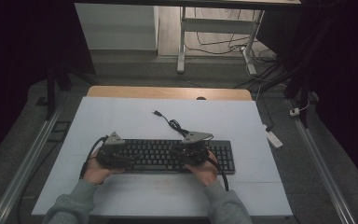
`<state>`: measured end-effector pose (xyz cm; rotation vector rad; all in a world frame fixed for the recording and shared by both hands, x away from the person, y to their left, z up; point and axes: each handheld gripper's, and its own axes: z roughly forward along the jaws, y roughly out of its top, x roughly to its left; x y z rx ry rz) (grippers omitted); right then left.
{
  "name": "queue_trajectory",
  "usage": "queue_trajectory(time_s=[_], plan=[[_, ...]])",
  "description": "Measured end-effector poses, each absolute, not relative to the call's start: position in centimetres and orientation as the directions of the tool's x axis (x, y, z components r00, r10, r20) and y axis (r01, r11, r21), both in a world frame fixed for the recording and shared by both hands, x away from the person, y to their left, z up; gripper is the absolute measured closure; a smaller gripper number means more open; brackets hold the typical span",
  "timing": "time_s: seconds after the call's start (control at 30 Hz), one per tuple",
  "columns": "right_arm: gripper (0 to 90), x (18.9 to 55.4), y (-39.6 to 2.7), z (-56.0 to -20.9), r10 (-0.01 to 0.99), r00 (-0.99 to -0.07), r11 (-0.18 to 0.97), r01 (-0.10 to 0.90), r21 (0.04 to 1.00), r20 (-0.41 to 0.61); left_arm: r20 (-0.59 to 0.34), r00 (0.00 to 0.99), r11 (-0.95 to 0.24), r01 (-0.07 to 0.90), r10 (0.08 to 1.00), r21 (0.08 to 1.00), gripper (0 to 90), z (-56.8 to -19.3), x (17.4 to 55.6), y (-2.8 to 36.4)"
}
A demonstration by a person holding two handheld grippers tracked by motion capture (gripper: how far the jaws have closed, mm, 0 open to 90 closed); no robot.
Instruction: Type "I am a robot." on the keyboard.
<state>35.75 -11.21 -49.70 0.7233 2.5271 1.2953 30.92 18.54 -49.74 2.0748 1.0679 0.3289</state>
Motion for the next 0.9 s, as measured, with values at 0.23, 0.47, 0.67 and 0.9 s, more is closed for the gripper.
queue_trajectory(time_s=[0.23,0.47,0.67,0.9], plan=[[89.5,36.5,-10.4,-50.0,0.510,-0.859,0.511,0.344,0.788,0.044,-0.111,0.616,-0.357,0.583,0.780,0.730,27.9,-49.8,31.0,18.6],[89.6,37.0,-9.4,-50.5,0.513,-0.857,0.517,0.356,0.779,0.051,-0.109,0.619,-0.361,0.582,0.778,0.728,27.8,-49.8,31.0,18.5],[89.6,37.5,-8.9,-51.0,0.519,-0.853,0.532,0.366,0.764,0.047,-0.109,0.619,-0.361,0.583,0.778,0.728,27.7,-49.9,31.0,18.6],[89.5,37.7,-8.4,-51.3,0.521,-0.853,0.546,0.365,0.754,0.036,-0.111,0.617,-0.360,0.586,0.779,0.726,27.4,-49.9,31.1,18.6]])
